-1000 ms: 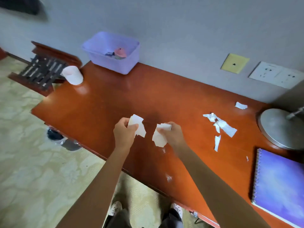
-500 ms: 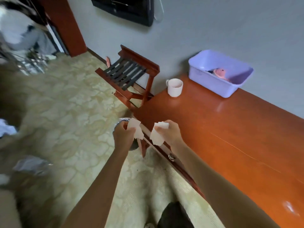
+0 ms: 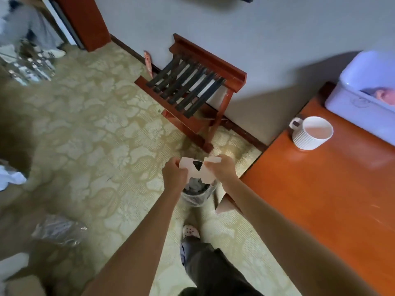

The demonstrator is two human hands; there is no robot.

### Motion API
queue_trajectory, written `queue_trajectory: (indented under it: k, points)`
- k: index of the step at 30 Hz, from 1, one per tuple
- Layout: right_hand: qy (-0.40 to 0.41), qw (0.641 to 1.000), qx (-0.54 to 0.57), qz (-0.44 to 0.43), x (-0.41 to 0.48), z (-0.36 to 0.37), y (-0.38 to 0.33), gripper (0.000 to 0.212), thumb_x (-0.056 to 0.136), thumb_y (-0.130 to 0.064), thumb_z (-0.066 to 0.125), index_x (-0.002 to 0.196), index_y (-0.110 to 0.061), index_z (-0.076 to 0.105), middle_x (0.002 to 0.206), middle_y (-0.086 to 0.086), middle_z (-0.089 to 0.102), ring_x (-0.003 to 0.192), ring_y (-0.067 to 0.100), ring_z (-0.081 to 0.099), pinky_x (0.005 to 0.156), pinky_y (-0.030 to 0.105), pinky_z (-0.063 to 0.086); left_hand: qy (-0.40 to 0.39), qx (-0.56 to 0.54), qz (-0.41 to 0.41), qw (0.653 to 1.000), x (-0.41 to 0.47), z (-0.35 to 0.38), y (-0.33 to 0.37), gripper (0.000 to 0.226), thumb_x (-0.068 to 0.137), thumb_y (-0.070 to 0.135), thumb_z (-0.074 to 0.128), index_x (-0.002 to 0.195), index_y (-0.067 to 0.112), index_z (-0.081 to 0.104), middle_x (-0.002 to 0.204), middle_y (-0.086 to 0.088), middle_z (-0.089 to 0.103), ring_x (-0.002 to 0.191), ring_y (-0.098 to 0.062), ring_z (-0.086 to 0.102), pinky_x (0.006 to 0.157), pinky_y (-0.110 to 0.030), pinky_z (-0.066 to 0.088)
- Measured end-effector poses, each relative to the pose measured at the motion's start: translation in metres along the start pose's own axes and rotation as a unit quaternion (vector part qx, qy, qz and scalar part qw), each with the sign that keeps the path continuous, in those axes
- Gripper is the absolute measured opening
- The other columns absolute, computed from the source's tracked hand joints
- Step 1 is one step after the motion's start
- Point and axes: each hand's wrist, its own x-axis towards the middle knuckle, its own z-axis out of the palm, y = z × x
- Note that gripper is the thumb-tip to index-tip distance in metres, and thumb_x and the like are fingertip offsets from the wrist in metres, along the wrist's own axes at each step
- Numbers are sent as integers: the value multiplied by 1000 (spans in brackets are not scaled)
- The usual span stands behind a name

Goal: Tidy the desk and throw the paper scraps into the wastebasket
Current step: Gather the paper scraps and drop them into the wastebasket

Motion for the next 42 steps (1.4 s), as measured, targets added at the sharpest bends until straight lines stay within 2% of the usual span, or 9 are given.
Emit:
queue_trajectory:
  k: [6,10,14,21,28,32,35,40,42]
  points:
    - [29,995,-32,89,93,52,-2,25,80,-9,68,103,-3,61,84,4,57,71,16,55,51,18,41,-52,79,-16,995,122,7,-1,29,84,-9,44,110,-3,56,113,-17,60,94,-25,54,71,-25,39]
    - [54,988,-88,112,137,74,19,32,80,-9,68,107,6,62,106,21,66,98,32,64,76,36,52,-91,126,-2,988,177,26,-21,24,88,-3,43,106,-4,59,105,-17,63,88,-24,54,69,-24,37]
    - [48,973,-142,175,199,106,72,29,86,-16,63,109,2,61,109,19,66,100,31,65,79,33,52,-142,200,-17,969,246,64,-77,24,92,2,41,102,-7,61,99,-20,62,102,-34,58,71,-29,38]
    - [68,957,-161,230,304,158,167,45,89,-23,58,128,-2,49,121,17,59,112,32,57,90,36,49,-189,244,0,951,332,140,-160,27,93,0,37,106,-9,59,110,-23,62,102,-31,56,66,-10,30]
    - [46,950,-165,260,347,172,236,24,90,-26,54,109,-11,51,91,9,58,96,28,60,59,21,41,-298,300,-1,906,358,176,-219,42,96,2,35,135,12,42,145,-11,42,132,-28,41,106,-36,39]
    - [39,942,-144,302,346,173,249,19,87,-9,56,104,-15,47,79,8,58,76,21,63,52,27,51,-303,308,-19,901,357,172,-223,51,96,-1,34,145,15,30,147,-9,40,131,-26,44,100,-31,42]
    - [30,943,-117,311,335,170,240,33,88,-5,55,121,0,53,107,20,66,96,32,67,83,41,57,-304,300,-23,904,353,163,-208,52,96,2,36,146,15,27,147,-9,40,131,-26,43,99,-29,41]
    - [32,954,-97,283,300,149,180,29,88,-2,55,116,5,59,114,23,64,107,35,63,94,42,52,-296,240,-31,924,333,135,-154,48,94,1,36,141,12,34,139,-11,47,84,-16,57,48,-9,42]
    - [43,962,-84,258,278,136,146,29,88,-3,56,116,3,59,116,20,64,106,33,63,91,38,53,-286,213,-26,934,322,120,-125,43,92,2,38,133,9,43,134,-14,52,89,-21,62,69,-23,52]
